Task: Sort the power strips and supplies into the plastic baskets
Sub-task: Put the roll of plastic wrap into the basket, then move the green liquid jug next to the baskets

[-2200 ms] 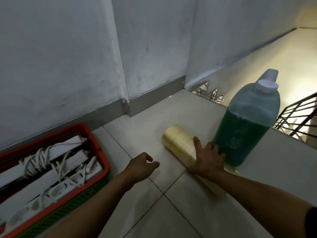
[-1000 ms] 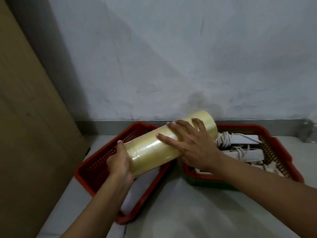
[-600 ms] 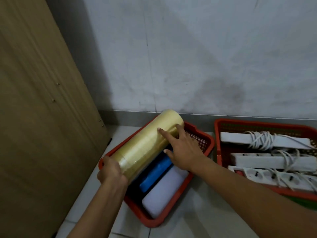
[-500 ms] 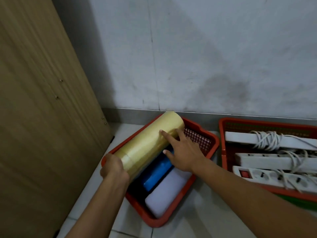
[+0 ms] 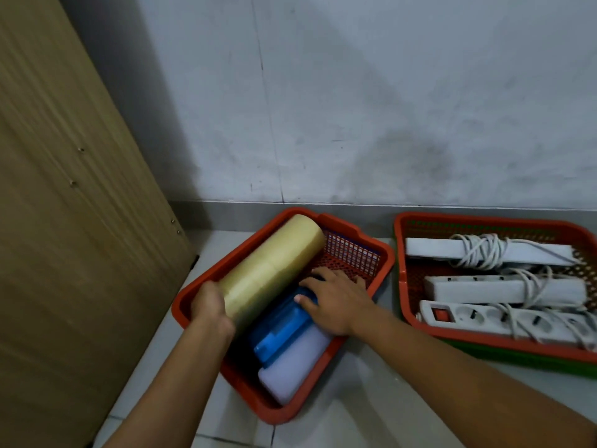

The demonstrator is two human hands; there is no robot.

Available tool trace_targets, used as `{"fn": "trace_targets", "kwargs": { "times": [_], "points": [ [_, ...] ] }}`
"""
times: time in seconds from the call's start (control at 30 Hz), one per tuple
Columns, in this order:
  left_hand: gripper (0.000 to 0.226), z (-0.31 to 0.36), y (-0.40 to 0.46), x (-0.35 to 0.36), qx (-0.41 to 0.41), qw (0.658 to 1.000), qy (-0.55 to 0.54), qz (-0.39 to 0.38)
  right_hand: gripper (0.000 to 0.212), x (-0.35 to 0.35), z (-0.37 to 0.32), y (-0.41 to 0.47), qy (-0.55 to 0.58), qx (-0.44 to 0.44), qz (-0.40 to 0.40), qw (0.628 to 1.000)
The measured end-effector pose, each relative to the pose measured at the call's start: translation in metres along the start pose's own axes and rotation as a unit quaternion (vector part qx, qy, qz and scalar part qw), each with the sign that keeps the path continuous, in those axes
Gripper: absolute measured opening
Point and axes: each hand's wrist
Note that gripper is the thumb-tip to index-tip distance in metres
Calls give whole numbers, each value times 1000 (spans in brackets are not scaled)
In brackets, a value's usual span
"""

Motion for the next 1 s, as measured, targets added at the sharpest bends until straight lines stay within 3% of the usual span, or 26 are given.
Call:
{"fn": "trace_targets", "kwargs": {
  "times": [0.23,0.37,0.43,0.5,0.6,0.67,0.77,0.87,1.0],
  "points": [
    [81,-5,1,54,121,987,104,32,54,-44,45,-62,-59,13,48,997],
    [77,-18,-116,126,212,956,189,-76,58,-96,94,-126,-92,70,75,990],
    [59,-34,-168,163,221,936,224,-160,59,-119,123,-166,-97,106,95,985],
    [40,-54,-220,204,258,896,269,-241,59,-143,158,-216,-98,151,124,976],
    [42,-99,-292,262,294,818,365,-332,59,-178,214,-291,-108,236,163,952],
    [42,-134,-340,296,340,744,418,-394,62,-199,253,-342,-110,302,186,929],
    [41,-177,-403,340,382,663,441,-468,63,-225,301,-411,-97,397,236,882],
    [41,-214,-470,371,373,607,474,-517,60,-248,337,-477,-73,489,282,822],
    [44,-253,-547,395,303,531,535,-583,55,-270,363,-549,-41,580,259,772]
  ]
}}
Point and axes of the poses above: each hand's wrist, its own y-axis towards the middle knuckle, its own x-axis out of the palm, z = x × y, and after that the axes turned 2 degrees about -z, right-handed
